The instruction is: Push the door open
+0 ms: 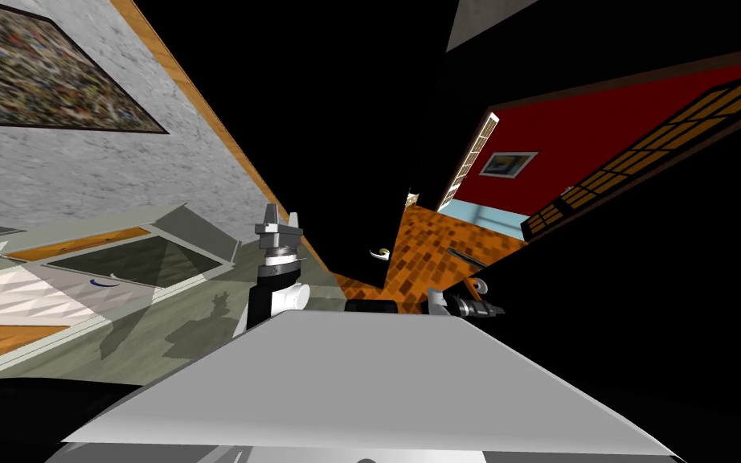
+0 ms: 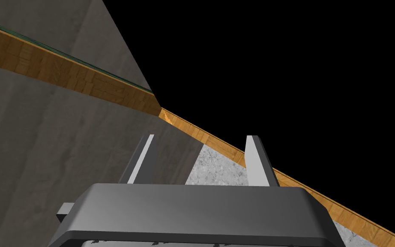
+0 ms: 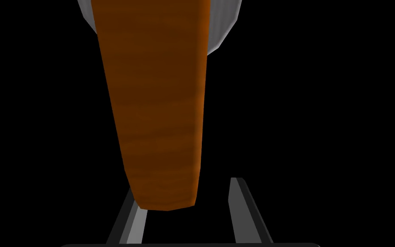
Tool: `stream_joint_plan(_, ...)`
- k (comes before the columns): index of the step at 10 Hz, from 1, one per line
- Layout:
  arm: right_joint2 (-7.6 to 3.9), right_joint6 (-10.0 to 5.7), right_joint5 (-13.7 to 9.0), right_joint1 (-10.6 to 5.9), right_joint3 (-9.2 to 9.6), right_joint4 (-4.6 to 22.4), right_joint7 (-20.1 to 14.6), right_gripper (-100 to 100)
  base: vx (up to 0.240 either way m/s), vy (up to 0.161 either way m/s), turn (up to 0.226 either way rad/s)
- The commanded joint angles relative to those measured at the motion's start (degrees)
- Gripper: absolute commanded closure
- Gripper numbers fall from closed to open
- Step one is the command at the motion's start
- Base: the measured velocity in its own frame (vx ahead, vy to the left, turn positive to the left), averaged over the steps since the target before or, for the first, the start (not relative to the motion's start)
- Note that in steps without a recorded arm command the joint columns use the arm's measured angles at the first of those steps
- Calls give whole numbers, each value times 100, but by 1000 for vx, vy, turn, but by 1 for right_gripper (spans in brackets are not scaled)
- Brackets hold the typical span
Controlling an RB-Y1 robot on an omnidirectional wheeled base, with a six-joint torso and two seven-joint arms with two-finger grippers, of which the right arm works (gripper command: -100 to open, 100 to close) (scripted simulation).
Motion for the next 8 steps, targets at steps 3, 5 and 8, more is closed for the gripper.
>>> stream_joint_plan(3,-47,-313,-206,-144,-191,56,124,100,31,-153,121)
stream_joint_plan(5,-47,-313,-206,-144,-191,143,124,100,9,-30,-17)
stream_joint_plan(8,2,-437,-322,-181,-295,59,195,100,6,-3,42)
